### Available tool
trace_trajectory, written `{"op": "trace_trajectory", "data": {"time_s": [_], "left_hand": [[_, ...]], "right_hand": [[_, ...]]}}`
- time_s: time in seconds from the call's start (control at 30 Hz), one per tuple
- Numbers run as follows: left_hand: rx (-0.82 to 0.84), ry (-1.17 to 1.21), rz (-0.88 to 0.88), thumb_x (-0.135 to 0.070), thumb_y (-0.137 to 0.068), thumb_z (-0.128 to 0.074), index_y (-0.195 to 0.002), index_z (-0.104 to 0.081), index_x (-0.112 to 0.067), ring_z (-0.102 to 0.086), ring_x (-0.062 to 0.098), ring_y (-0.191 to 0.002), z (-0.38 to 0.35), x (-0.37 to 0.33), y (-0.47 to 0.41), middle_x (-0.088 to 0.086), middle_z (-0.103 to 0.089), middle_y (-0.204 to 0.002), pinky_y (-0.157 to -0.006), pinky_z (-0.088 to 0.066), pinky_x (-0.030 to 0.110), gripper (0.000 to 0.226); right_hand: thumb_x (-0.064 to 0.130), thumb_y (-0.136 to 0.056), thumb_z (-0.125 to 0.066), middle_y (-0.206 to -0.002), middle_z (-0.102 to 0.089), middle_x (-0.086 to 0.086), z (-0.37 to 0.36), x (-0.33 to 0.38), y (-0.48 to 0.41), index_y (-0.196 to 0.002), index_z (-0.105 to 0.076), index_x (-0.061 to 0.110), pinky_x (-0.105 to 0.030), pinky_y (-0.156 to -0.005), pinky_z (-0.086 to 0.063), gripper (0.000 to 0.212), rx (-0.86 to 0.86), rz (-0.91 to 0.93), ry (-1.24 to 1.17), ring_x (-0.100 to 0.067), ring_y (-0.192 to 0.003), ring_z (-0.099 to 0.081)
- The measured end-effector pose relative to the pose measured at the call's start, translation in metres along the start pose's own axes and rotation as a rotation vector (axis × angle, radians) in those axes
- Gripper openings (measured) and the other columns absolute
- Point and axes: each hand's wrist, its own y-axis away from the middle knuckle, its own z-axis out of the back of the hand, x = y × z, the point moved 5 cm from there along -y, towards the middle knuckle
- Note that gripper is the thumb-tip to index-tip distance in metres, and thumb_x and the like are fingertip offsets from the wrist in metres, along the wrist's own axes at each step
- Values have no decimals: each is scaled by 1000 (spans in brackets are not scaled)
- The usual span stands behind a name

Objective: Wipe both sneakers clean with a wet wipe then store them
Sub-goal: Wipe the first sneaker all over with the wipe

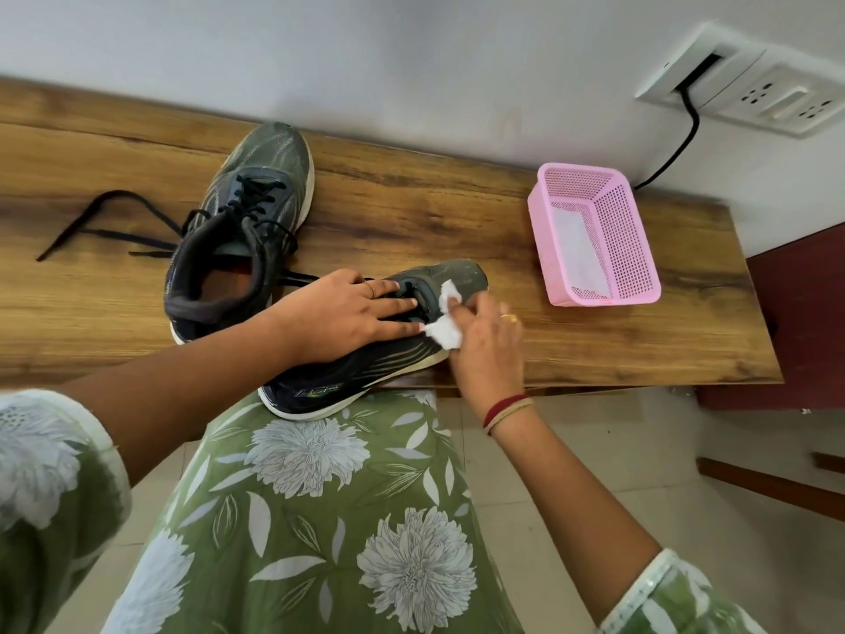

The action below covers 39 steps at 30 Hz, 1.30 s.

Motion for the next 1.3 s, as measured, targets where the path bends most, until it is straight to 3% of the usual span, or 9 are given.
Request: {"op": "trace_trajectory", "data": {"time_s": [0.13, 0.23, 0.33, 0.5, 0.77, 0.9, 1.0, 1.13, 1.3], "left_hand": [[12, -13, 4, -23, -90, -22, -133, -54, -28, -59, 27, -116, 2, -1, 1, 4, -59, -130, -68, -50, 33, 53], [23, -40, 7, -21, -90, -21, -136, -50, -26, -59, 29, -116, 5, -4, 2, 7, -57, -133, -69, -50, 34, 55], [40, -84, 67, -18, -90, -18, -142, -38, -21, -56, 36, -117, 9, -7, 1, 19, -45, -142, -72, -50, 38, 56], [253, -114, 126, -14, -91, -1, -150, 2, -14, -40, 39, -127, 19, -29, -5, 33, -12, -151, -88, -41, 40, 60], [161, -214, 112, -15, -88, 5, -150, -14, -12, -46, 35, -122, 18, -32, -4, 28, -28, -149, -82, -42, 37, 65], [108, -240, 137, -12, -88, 3, -147, -27, -9, -54, 34, -113, 23, -35, -4, 28, -40, -142, -75, -45, 37, 67], [114, -241, 107, -12, -89, 1, -149, -20, -9, -50, 34, -118, 21, -40, -3, 29, -32, -146, -79, -44, 38, 64], [120, -231, 143, -16, -90, -25, -140, -43, -12, -59, 31, -102, 23, -33, -1, 25, -51, -134, -68, -46, 35, 54], [162, -229, 150, -13, -90, -19, -142, -39, -11, -59, 31, -103, 21, -35, 1, 26, -48, -136, -69, -45, 35, 56]], "right_hand": [[4, -88, -59, -99, -57, -1, -7, -17, -3, -111, -63, 13, -25, -77, -45, 26, 91, -301, -681, -17, -93, -52], [11, -90, -60, -78, -59, 6, 11, -57, -15, -90, -62, 19, -22, -65, -45, 8, -173, -633, -1093, -12, -75, -56], [18, -90, -62, -81, -61, 7, 20, -63, -25, -83, -60, 23, -17, -65, -45, 8, -211, -636, -1102, -4, -75, -57], [10, -84, -65, -96, -62, -15, -1, -41, -37, -94, -71, 4, -22, -67, -32, 12, -141, -430, -694, -27, -88, -57], [8, -78, -69, -90, -62, -5, -9, -13, -17, -96, -74, 16, -30, -73, -36, 21, -143, -179, -454, -22, -86, -53], [10, -80, -68, -96, -62, -12, 3, -50, -29, -96, -73, 13, -42, -81, -42, 17, -267, -390, -430, -33, -92, -52], [6, -77, -69, -89, -60, -11, -4, -29, -24, -93, -74, 13, -35, -73, -39, 17, -232, -356, -510, -31, -87, -53], [7, -76, -70, -81, -58, -4, -7, -18, -17, -92, -74, 19, -29, -69, -28, 21, -184, -131, -392, -22, -81, -49], [2, -75, -68, -85, -58, -6, -1, -28, -28, -95, -73, 18, -32, -72, -31, 26, -214, -232, -273, -28, -86, -50]]}}
